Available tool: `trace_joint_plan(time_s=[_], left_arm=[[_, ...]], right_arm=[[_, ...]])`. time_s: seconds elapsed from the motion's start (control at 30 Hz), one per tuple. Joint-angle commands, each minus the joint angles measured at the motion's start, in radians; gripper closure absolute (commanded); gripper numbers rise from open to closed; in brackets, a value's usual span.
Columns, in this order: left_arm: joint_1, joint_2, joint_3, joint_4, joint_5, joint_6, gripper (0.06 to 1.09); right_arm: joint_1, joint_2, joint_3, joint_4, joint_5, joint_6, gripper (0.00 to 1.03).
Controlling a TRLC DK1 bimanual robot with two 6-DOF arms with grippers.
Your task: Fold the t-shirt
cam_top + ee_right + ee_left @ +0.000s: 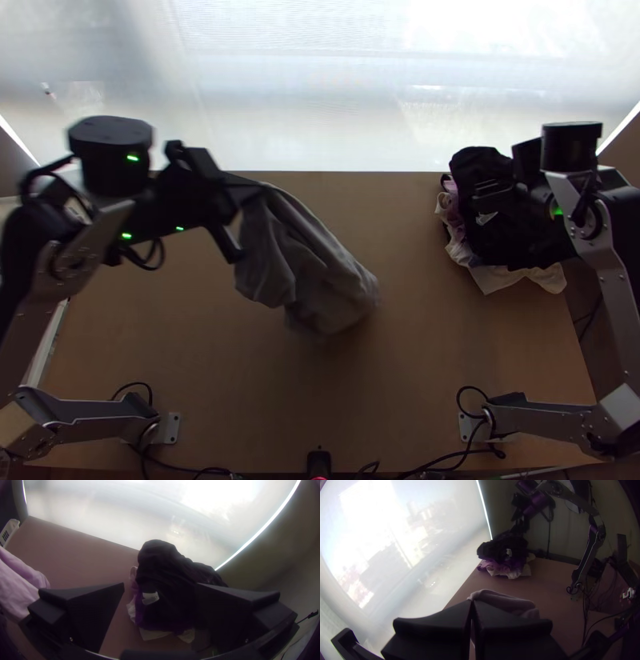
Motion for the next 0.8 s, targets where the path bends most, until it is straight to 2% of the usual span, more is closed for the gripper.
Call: trace_joint_plan(time_s=[0.0, 0.13, 0.27, 0.37, 0.47, 0.53, 0.6, 0.63, 0.7, 0.77], left_arm=[[-0.165, 0.084, -0.133, 0.069, -0.060, 0.000, 1.01], [-0.076, 0.000, -0.393, 0.129, -0.058, 0.046, 1.01], [0.064, -0.144, -0.699, 0.246, -0.058, 0.154, 1.01], [0.191, -0.221, -0.838, 0.278, -0.058, 0.214, 1.01], [0.334, -0.273, -0.969, 0.321, -0.057, 0.326, 0.99], [0.434, -0.299, -1.056, 0.361, -0.055, 0.410, 0.83], [0.550, -0.316, -1.128, 0.395, -0.052, 0.500, 0.74], [0.609, -0.321, -1.157, 0.418, -0.053, 0.534, 0.65], [0.722, -0.324, -1.182, 0.442, -0.052, 0.576, 0.34], [0.813, -0.335, -1.183, 0.441, -0.049, 0.611, 0.09]], right_arm=[[-0.058, -0.096, -0.093, 0.000, 0.001, 0.000, 0.05], [-0.057, -0.119, -0.138, 0.000, 0.000, 0.004, 0.05], [-0.050, -0.122, -0.167, 0.001, -0.011, 0.012, 0.05], [-0.034, -0.116, -0.176, 0.009, -0.016, 0.012, 0.05], [-0.003, -0.100, -0.181, 0.010, -0.028, 0.012, 0.05], [0.026, -0.091, -0.187, 0.010, -0.042, 0.012, 0.05], [0.063, -0.082, -0.196, 0.012, -0.043, 0.007, 0.05], [0.082, -0.077, -0.204, 0.012, -0.043, 0.006, 0.05], [0.118, -0.071, -0.230, 0.010, -0.046, 0.003, 0.05], [0.163, -0.068, -0.276, 0.012, -0.068, -0.002, 0.05]])
